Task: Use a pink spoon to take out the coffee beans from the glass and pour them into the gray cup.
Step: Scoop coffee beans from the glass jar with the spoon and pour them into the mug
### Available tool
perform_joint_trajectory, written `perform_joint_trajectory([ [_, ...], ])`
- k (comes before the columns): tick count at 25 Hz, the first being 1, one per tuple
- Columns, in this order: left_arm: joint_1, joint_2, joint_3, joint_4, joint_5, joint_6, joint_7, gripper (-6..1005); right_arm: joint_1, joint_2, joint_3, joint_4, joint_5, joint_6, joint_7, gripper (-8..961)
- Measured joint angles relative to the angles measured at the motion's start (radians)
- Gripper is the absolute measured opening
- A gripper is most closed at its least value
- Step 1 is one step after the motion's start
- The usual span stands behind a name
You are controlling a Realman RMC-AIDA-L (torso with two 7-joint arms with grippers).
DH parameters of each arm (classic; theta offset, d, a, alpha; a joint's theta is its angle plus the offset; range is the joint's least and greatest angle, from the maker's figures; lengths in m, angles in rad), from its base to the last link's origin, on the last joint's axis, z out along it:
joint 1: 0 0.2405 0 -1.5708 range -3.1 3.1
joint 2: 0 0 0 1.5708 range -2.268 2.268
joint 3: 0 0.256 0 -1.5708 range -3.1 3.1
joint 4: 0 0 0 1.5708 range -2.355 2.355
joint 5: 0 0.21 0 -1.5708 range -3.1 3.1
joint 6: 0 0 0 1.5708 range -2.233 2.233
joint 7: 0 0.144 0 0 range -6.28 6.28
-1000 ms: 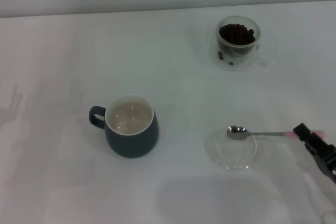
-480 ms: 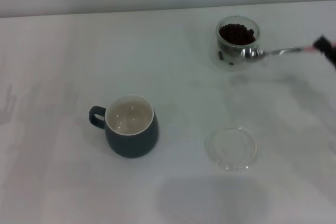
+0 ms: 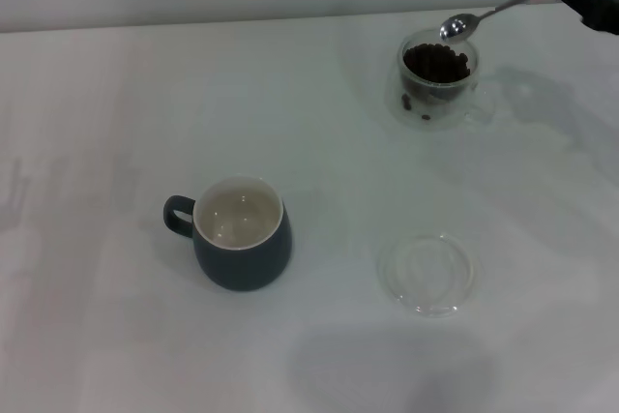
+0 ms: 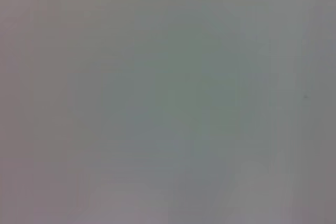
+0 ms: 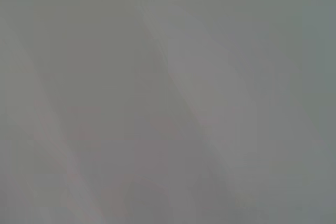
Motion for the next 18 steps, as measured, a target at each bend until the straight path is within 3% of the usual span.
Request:
perform_joint_trajectory([
  [9, 0.0, 0.0, 0.0, 0.003, -0.019, -0.001, -0.011, 767, 0.025, 0.037, -0.044, -0.151, -0.149, -0.141, -0.033, 137],
  [18, 0.0, 0.0, 0.003, 0.012, -0.03, -0.014, -0.014, 766, 0.024, 0.041, -0.062, -0.114, -0.149, -0.183, -0.057, 137],
])
